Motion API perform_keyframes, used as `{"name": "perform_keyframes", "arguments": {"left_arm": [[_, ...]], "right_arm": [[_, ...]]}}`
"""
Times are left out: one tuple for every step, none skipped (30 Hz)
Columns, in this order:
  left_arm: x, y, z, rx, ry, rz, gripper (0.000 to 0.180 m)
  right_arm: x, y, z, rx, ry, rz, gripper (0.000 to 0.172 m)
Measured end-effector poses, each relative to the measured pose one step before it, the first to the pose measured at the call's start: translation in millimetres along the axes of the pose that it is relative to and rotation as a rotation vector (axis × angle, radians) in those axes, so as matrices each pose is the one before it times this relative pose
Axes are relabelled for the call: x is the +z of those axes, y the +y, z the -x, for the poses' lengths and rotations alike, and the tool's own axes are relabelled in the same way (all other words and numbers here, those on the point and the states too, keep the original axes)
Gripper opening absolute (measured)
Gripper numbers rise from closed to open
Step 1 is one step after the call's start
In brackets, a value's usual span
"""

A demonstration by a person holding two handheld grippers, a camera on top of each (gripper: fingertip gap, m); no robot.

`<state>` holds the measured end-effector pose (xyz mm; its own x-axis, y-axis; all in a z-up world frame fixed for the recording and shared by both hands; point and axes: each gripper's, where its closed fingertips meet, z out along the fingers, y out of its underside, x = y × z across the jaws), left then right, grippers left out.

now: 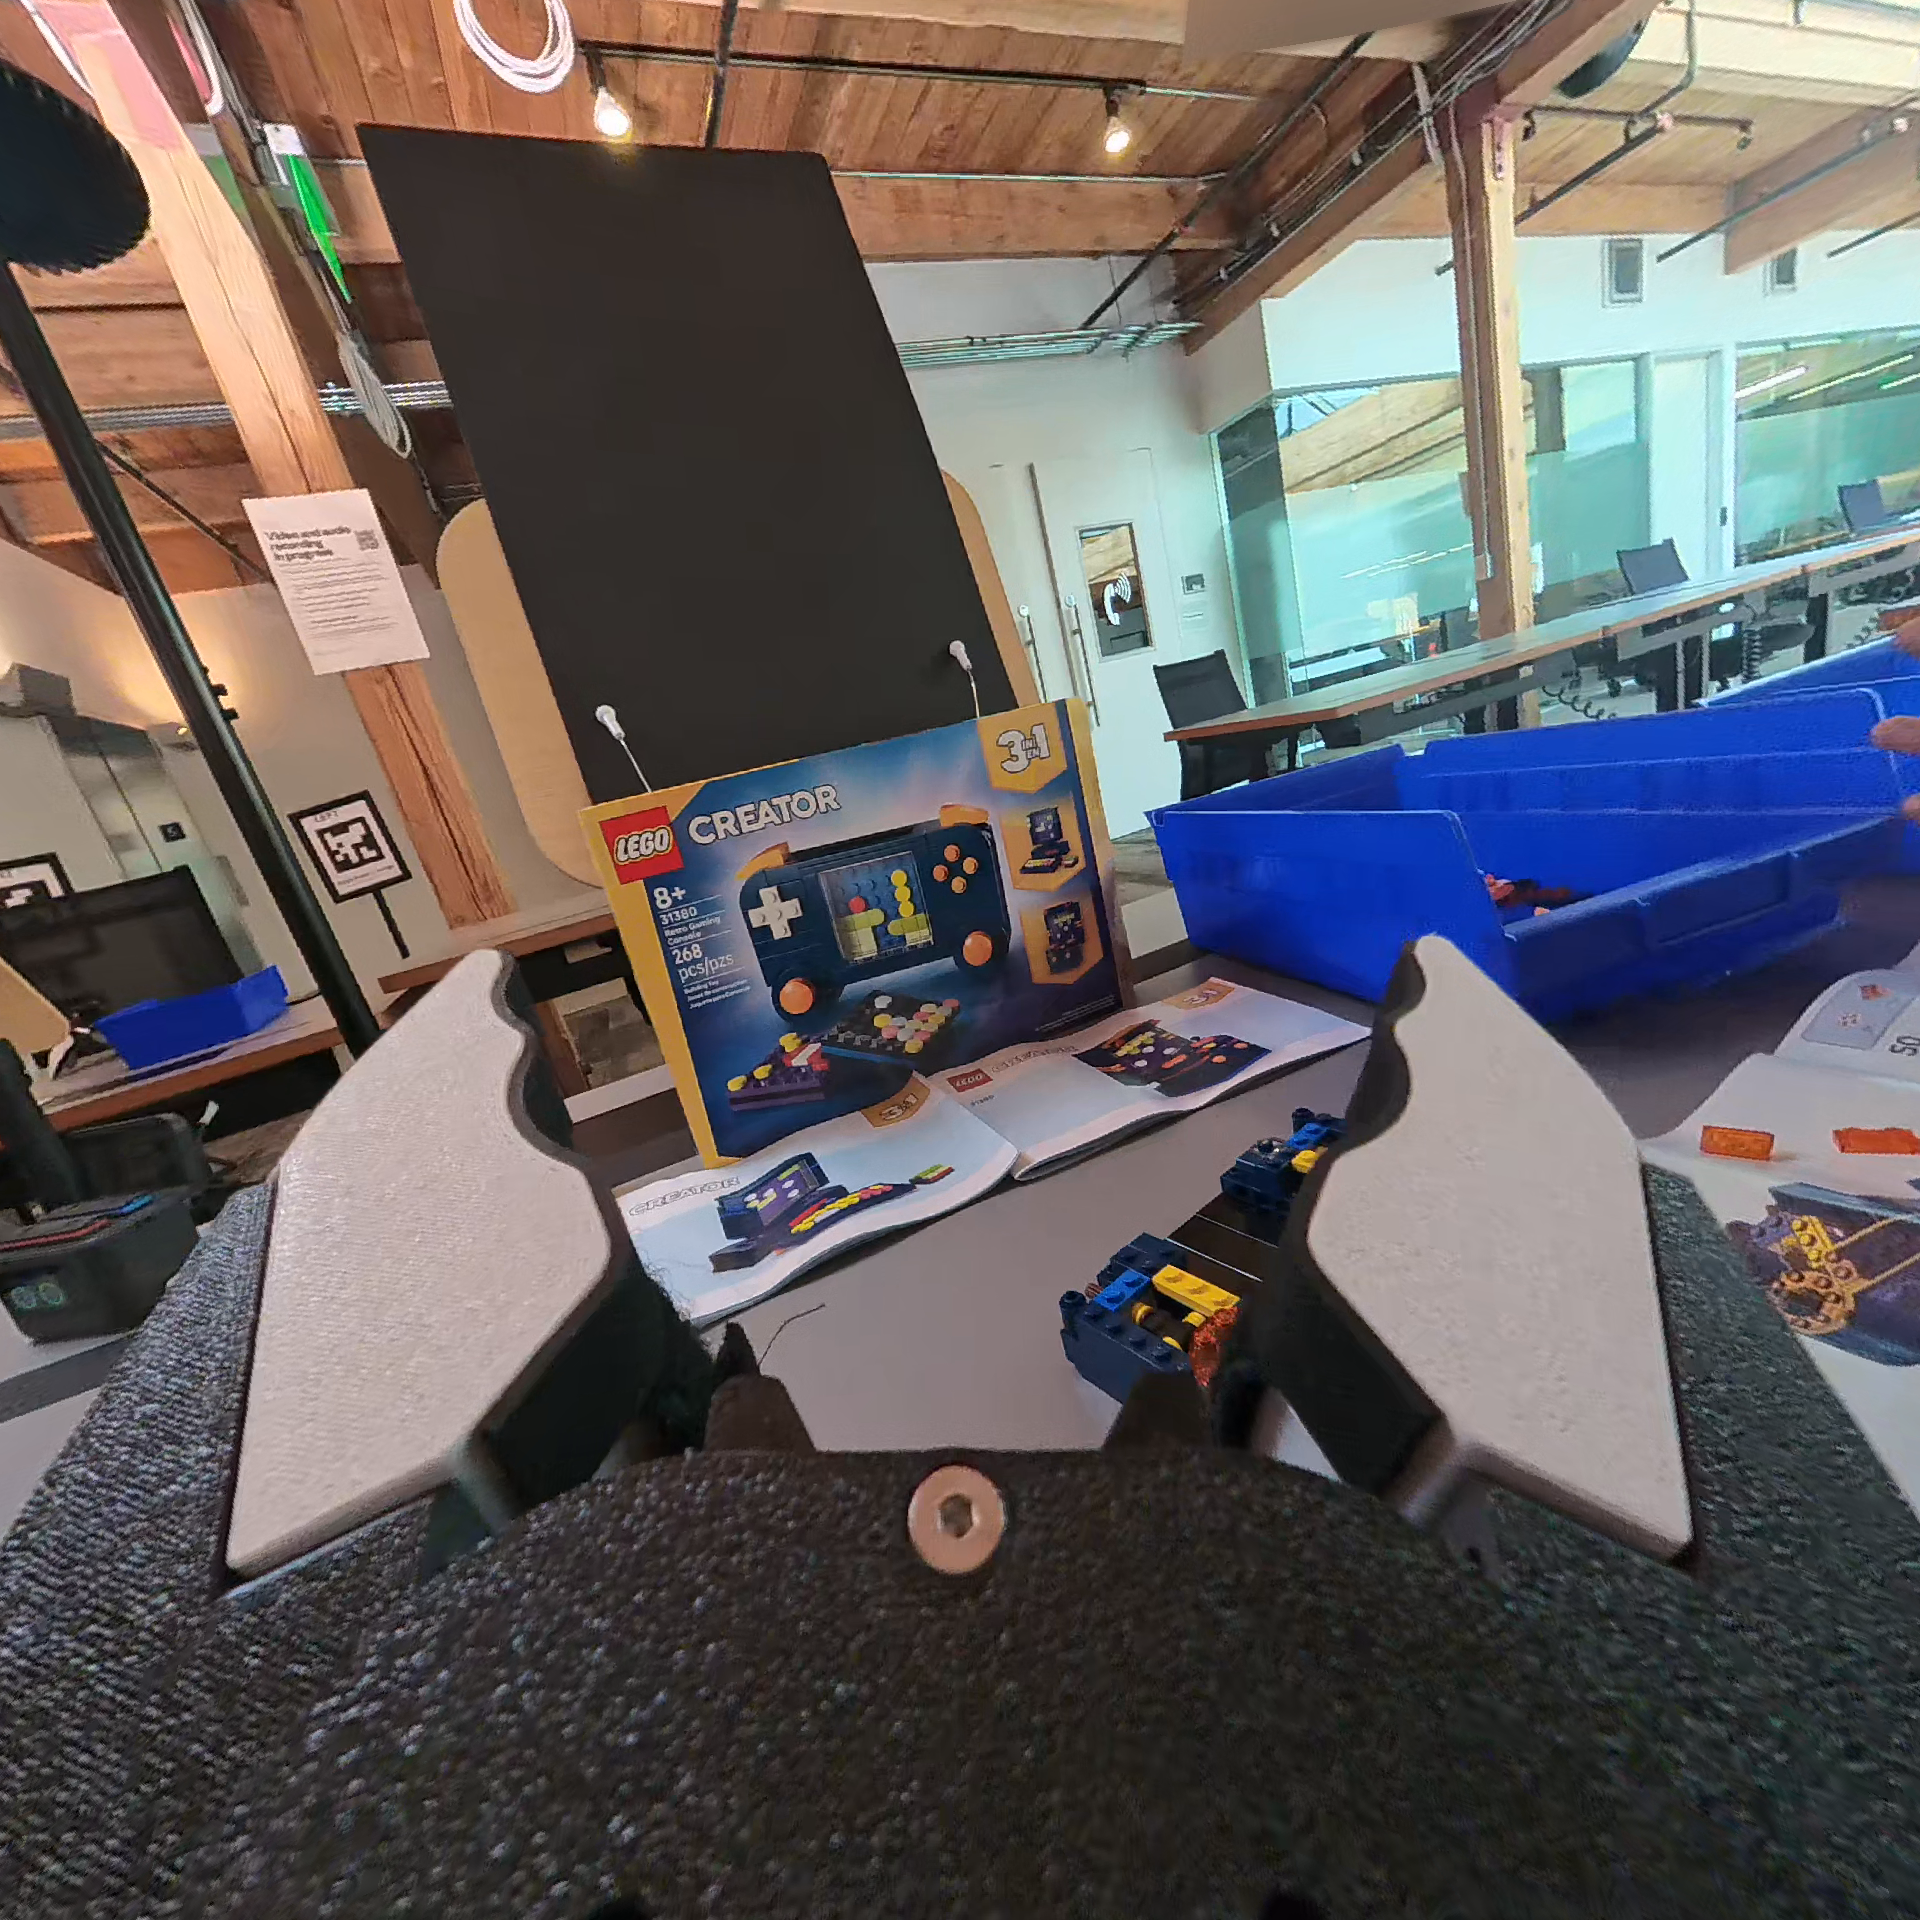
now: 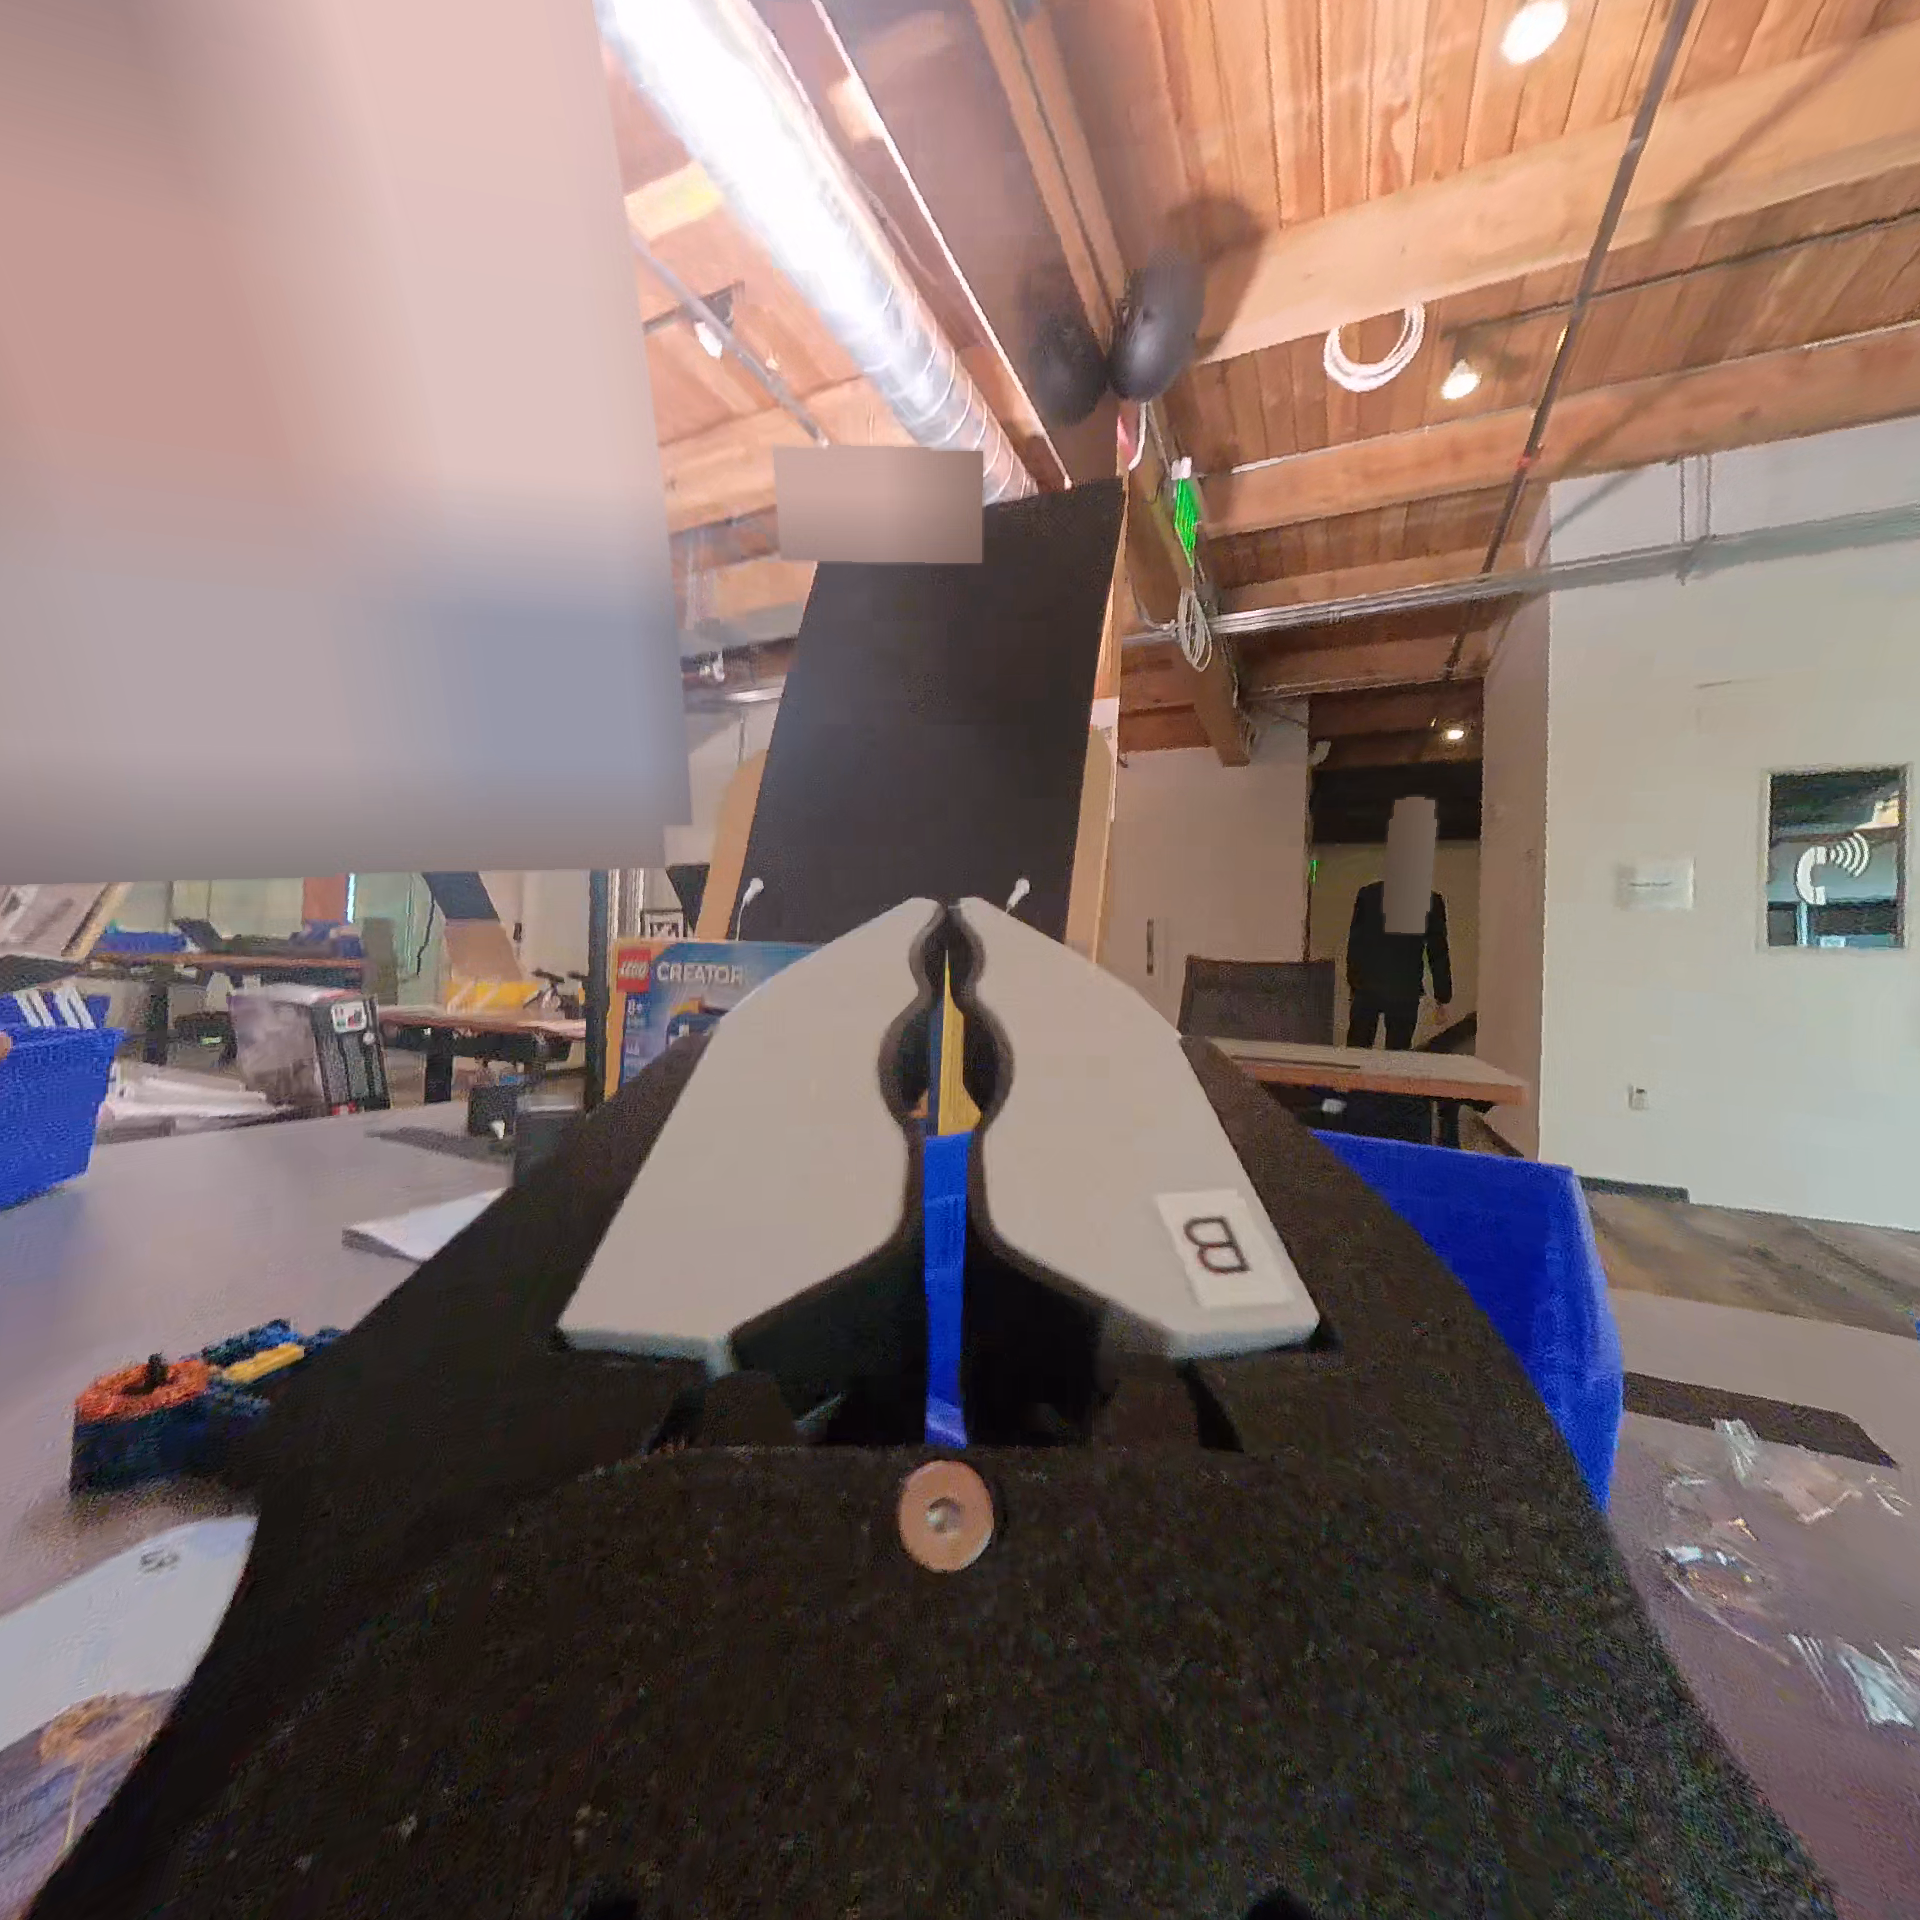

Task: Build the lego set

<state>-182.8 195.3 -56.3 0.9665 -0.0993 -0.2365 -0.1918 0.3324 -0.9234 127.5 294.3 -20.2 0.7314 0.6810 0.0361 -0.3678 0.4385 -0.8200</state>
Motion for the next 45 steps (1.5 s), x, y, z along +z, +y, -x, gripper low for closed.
{"name": "perform_keyframes", "arguments": {"left_arm": [[0.19,0.65,0.02,-0.0051,0.0010,0.0023,0.145],[0.16,1.04,0.52,-0.0084,-0.0008,0.0041,0.145],[0.30,1.22,0.50,-0.0064,-0.0008,0.0054,0.145],[0.11,0.74,0.39,-0.0037,-0.0009,0.0038,0.145],[0.12,0.85,0.26,-0.0013,-0.0011,0.0036,0.145],[0.39,1.42,-0.01,0.0016,-0.0001,0.0074,0.145],[0.51,2.36,-0.71,0.0029,0.0037,0.0118,0.145],[0.53,1.76,-1.30,0.0035,0.0069,0.0082,0.145],[0.43,0.98,-1.39,0.0040,0.0052,0.0038,0.146],[0.36,0.43,-1.05,0.0058,0.0029,0.0019,0.145],[0.40,0.98,-1.03,0.0046,0.0037,0.0045,0.145],[0.36,1.45,-0.93,0.0025,0.0047,0.0064,0.145],[0.28,1.10,-0.78,0.0015,0.0040,0.0054,0.145],[0.16,0.38,-0.40,0.0010,0.0023,0.0019,0.145],[0.08,0.12,-0.28,0.0004,0.0015,0.0001,0.145],[-0.01,0.25,-0.09,-0.0012,0.0007,0.0009,0.145],[0.12,0.42,-0.21,-0.0014,0.0017,0.0017,0.145],[0.06,0.28,-0.25,-0.0010,0.0023,0.0016,0.145],[0.08,-0.18,-0.37,-0.0006,0.0020,-0.0005,0.146],[0.00,-0.16,-0.36,0.0009,0.0010,-0.0006,0.146],[0.00,-0.16,-0.21,0.0021,0.0005,-0.0005,0.146],[0.03,-0.08,0.02,0.0013,-0.0007,0.0004,0.146],[0.09,0.50,0.12,0.0011,-0.0010,0.0027,0.145],[0.10,0.88,0.14,0.0008,-0.0003,0.0050,0.145],[0.25,1.04,-0.07,0.0001,0.0009,0.0052,0.145],[0.14,0.84,-0.25,-0.0009,0.0015,0.0041,0.145],[0.20,0.52,-0.10,0.0006,-0.0001,0.0028,0.145],[0.07,0.33,0.36,0.0026,-0.0021,0.0016,0.145],[0.14,0.44,0.32,-0.0010,-0.0024,0.0012,0.145],[0.31,0.88,0.20,-0.0068,-0.0006,0.0030,0.145],[0.39,1.40,-0.13,-0.0104,0.0015,0.0048,0.145],[0.28,1.50,-0.14,-0.0117,0.0026,0.0061,0.145],[0.28,0.75,-0.38,-0.0113,0.0034,0.0034,0.146],[0.13,-0.27,-0.64,-0.0096,0.0046,-0.0015,0.146],[-0.01,-0.87,-1.01,-0.0072,0.0056,-0.0034,0.146],[0.00,-1.37,-1.34,-0.0041,0.0063,-0.0041,0.146],[-0.06,-1.53,-1.69,-0.0010,0.0066,-0.0044,0.146],[-0.20,-1.59,-1.65,0.0030,0.0060,-0.0041,0.146],[-0.31,-1.09,-1.54,0.0089,0.0050,-0.0020,0.146],[-0.31,-0.20,-0.87,0.0144,0.0012,0.0017,0.146],[-0.25,0.47,-0.02,0.0156,-0.0015,0.0044,0.146],[-0.17,0.88,-0.12,0.0107,-0.0001,0.0058,0.146],[0.05,1.32,-0.17,0.0035,0.0020,0.0072,0.146],[0.14,1.03,-0.50,-0.0018,0.0040,0.0053,0.146],[0.08,0.41,-0.80,-0.0037,0.0053,0.0025,0.146]], "right_arm": [[0.57,5.11,0.31,-0.0025,-0.0054,0.0309,0.000],[0.81,4.21,1.06,0.0104,-0.0066,0.0221,0.000],[0.68,2.70,0.85,0.0149,-0.0028,0.0116,0.000],[0.18,1.09,0.32,0.0053,0.0017,0.0023,0.000],[0.39,0.29,-0.05,-0.0034,0.0035,-0.0003,0.010],[1.40,0.68,-0.02,-0.0061,0.0045,0.0033,0.020],[1.80,0.59,0.21,-0.0013,0.0022,0.0040,0.030],[0.43,0.40,0.95,0.0004,-0.0059,0.0029,0.028],[-2.55,1.14,2.75,-0.0062,-0.0263,0.0070,0.001],[-0.10,0.32,3.38,-0.0016,-0.0224,0.0097,0.000],[0.85,1.43,1.70,-0.0076,-0.0094,0.0148,0.000],[0.49,1.77,0.42,-0.0073,-0.0014,0.0133,0.000],[0.24,0.59,0.06,-0.0047,-0.0005,0.0036,0.000],[0.54,-0.39,-0.43,-0.0018,0.0034,-0.0046,0.003],[0.91,-0.49,-1.26,-0.0018,0.0066,-0.0073,0.015],[0.79,-0.58,-1.64,-0.0024,0.0082,-0.0089,0.027],[0.52,-0.99,-2.09,0.0012,0.0095,-0.0135,0.040],[-0.19,-1.31,-1.55,0.0048,0.0089,-0.0122,0.050],[0.26,-1.09,-2.12,0.0089,0.0105,-0.0112,0.061],[0.74,-1.47,-2.33,0.0108,0.0124,-0.0116,0.072],[0.91,-2.05,-2.87,0.0107,0.0120,-0.0149,0.087],[0.56,-1.46,-3.09,0.0078,0.0165,-0.0127,0.102],[0.52,-0.61,-2.27,0.0038,0.0120,-0.0061,0.114],[0.30,0.42,-1.53,-0.0002,0.0063,0.0026,0.119],[0.64,1.62,-0.15,-0.0023,0.0010,0.0074,0.121],[0.42,2.26,1.54,0.0032,-0.0112,0.0099,0.119],[0.35,2.53,0.09,-0.0007,-0.0066,0.0166,0.115],[1.27,1.41,-3.77,-0.0117,0.0050,0.0212,0.103],[-0.94,0.79,-6.60,-0.0227,0.0138,0.0288,0.083],[-0.82,-3.92,-9.03,-0.0171,0.0080,0.0489,0.054],[3.65,1.92,-5.98,0.0222,-0.0073,0.1011,0.018],[7.25,3.91,-3.91,0.0340,-0.0344,0.1463,0.000],[9.78,4.42,-5.42,0.0371,-0.0390,0.1735,0.000],[10.79,3.40,-5.92,0.0364,-0.0427,0.1891,0.007],[10.63,0.88,-6.59,0.0275,-0.0424,0.1810,0.026],[10.33,-1.46,-7.92,0.0105,-0.0353,0.1642,0.045],[11.03,-4.42,-12.78,-0.0128,-0.0061,0.1312,0.049],[13.10,-7.60,-18.33,-0.0171,0.0276,0.0916,0.047],[16.83,-8.01,-18.13,-0.0006,0.0235,0.0708,0.040],[20.41,-5.43,-16.08,0.0281,0.0108,0.0755,0.040],[21.99,-3.57,-12.66,0.0429,-0.0044,0.0767,0.042],[21.52,-3.70,-13.47,0.0420,0.0104,0.0631,0.042],[19.86,-3.66,-17.80,0.0456,0.0515,0.0479,0.039],[17.65,-2.47,-18.39,0.0420,0.0712,0.0426,0.034],[15.82,-1.38,-14.02,0.0329,0.0567,0.0373,0.032]]}}
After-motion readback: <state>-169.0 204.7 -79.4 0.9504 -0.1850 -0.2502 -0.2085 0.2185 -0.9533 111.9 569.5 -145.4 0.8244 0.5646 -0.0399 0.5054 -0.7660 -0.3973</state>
